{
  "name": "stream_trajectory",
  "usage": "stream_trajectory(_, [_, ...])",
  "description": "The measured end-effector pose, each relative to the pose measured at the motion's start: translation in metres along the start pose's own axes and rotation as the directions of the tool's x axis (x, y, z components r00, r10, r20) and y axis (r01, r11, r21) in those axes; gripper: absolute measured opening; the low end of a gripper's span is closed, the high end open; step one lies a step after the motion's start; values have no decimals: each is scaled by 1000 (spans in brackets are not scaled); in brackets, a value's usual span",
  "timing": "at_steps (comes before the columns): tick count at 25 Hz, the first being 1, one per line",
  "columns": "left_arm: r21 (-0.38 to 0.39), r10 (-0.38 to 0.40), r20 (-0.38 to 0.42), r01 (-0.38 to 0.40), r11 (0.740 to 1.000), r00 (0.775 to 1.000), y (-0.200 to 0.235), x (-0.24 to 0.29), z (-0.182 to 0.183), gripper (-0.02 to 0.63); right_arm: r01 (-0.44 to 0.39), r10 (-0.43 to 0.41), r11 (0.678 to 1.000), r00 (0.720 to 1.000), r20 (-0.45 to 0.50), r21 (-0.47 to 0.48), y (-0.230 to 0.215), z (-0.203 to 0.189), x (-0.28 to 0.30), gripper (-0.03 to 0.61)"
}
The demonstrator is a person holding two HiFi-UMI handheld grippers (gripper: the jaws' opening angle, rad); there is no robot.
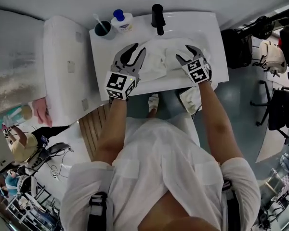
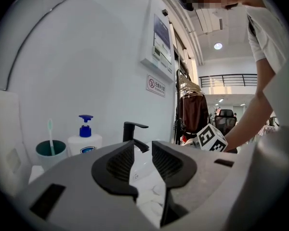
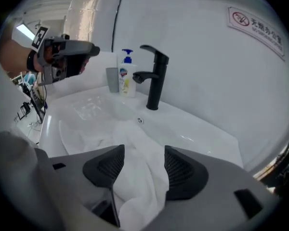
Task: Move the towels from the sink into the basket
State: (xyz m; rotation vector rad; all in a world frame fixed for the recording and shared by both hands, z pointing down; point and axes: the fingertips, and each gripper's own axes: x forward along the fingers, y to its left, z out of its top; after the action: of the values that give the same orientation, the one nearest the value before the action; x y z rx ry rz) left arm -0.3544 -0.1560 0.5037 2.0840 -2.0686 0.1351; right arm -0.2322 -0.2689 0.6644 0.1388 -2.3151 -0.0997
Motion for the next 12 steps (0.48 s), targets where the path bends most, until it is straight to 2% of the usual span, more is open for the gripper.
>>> stream_trajectory(5, [-7, -5, -13, 5, 1000, 1000, 10, 9, -11, 115, -70, 62, 995, 992, -109, -72, 7, -16, 42, 282])
stream_trajectory(12, [-27, -7, -10, 7, 1000, 1000, 18, 19, -17, 121, -134, 83, 971, 965, -248, -197, 13, -35, 81, 288])
